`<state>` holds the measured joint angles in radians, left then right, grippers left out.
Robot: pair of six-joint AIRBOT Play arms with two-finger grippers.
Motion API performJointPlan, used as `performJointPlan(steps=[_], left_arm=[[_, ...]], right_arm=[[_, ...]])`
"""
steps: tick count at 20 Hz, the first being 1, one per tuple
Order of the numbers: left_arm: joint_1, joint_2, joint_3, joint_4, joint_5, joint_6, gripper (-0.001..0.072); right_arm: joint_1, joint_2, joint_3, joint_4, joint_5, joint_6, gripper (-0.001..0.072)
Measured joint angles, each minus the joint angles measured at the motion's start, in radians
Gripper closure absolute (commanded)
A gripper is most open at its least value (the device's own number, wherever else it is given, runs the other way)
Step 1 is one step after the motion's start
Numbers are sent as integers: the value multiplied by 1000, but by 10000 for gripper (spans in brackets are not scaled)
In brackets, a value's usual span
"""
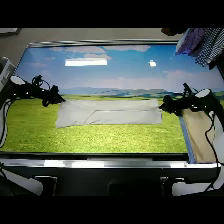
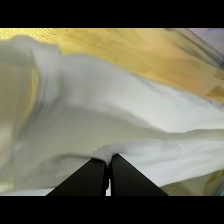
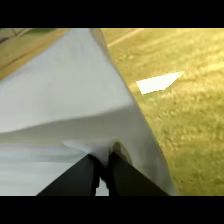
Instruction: Fold the clothes and pants, and hang the long-sleeved shirts on hangers.
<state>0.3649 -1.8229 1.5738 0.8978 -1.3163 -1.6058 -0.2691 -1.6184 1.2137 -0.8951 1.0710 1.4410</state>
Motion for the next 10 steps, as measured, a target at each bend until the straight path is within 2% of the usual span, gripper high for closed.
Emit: performJointPlan(steps=[1,2,3,4,5,6,9,10], left_arm=[[-8,-33,31,0,0,0,650],[-15,-56,51,0,1,1,614],[-20,-74,68,-2,1,2,352],[-23,-84,80,-1,1,4,148],[-25,-90,92,1,1,6,144],[-25,-90,103,7,-2,6,144],[-18,-61,131,47,-24,9,144],[-17,-43,136,70,-31,9,144]], right_arm=[[0,-12,1,13,-10,-2,580],[0,-21,3,25,-18,-8,498],[-1,-27,6,33,-21,-10,403],[-5,-31,14,37,-19,-11,283],[-12,-34,29,36,-6,-7,208],[-24,-35,51,24,11,8,169],[-67,-40,109,-17,58,58,139],[-78,-45,121,-27,68,70,92]])
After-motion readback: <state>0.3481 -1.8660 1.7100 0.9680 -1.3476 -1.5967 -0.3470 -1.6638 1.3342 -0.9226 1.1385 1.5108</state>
